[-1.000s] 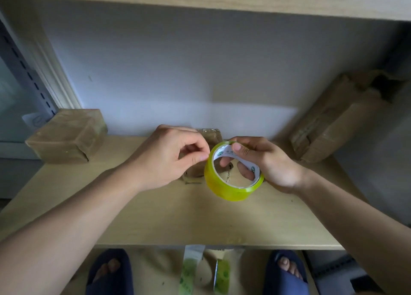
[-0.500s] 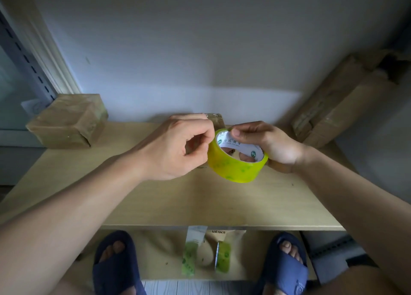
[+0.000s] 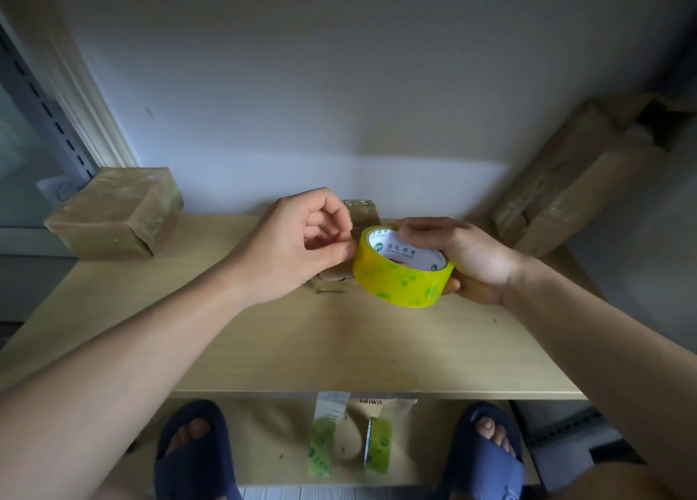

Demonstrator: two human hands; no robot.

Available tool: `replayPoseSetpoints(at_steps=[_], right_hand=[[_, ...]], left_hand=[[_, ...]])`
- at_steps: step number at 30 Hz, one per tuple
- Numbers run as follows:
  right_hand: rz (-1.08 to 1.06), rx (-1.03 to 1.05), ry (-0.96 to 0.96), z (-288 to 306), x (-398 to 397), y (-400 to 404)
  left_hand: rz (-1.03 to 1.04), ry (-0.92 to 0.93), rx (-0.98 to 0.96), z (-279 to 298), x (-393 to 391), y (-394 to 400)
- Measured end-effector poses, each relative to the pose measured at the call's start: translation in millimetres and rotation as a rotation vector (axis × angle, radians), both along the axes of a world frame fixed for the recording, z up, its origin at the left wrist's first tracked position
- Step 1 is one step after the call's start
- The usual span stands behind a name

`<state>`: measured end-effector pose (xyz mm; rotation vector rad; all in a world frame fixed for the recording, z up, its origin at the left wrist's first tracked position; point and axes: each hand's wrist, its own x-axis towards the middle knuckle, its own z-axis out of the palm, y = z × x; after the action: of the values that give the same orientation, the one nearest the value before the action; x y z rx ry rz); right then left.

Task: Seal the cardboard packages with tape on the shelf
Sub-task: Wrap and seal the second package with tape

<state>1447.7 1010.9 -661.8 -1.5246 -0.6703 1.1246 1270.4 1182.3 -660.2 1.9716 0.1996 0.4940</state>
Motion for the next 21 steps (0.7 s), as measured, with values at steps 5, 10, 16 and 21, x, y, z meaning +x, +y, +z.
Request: replayPoseSetpoints(at_steps=[5, 10, 16, 21], right_hand=[[0.024, 0.103, -0.037, 1, 1, 0], [0.182, 0.336, -0.218, 14, -3, -4], [0.038, 0.251, -0.977, 20, -22, 1], [0.117, 0.247, -1.002, 34, -23, -6]], left_hand=[[0.183, -0.002, 0.146, -4, 6, -4], [0.421, 0.008, 0.217, 0, 10, -3], [0.339, 0.086, 0.34, 9, 3, 6], [0.149, 0.221, 0.435, 19, -6, 7]])
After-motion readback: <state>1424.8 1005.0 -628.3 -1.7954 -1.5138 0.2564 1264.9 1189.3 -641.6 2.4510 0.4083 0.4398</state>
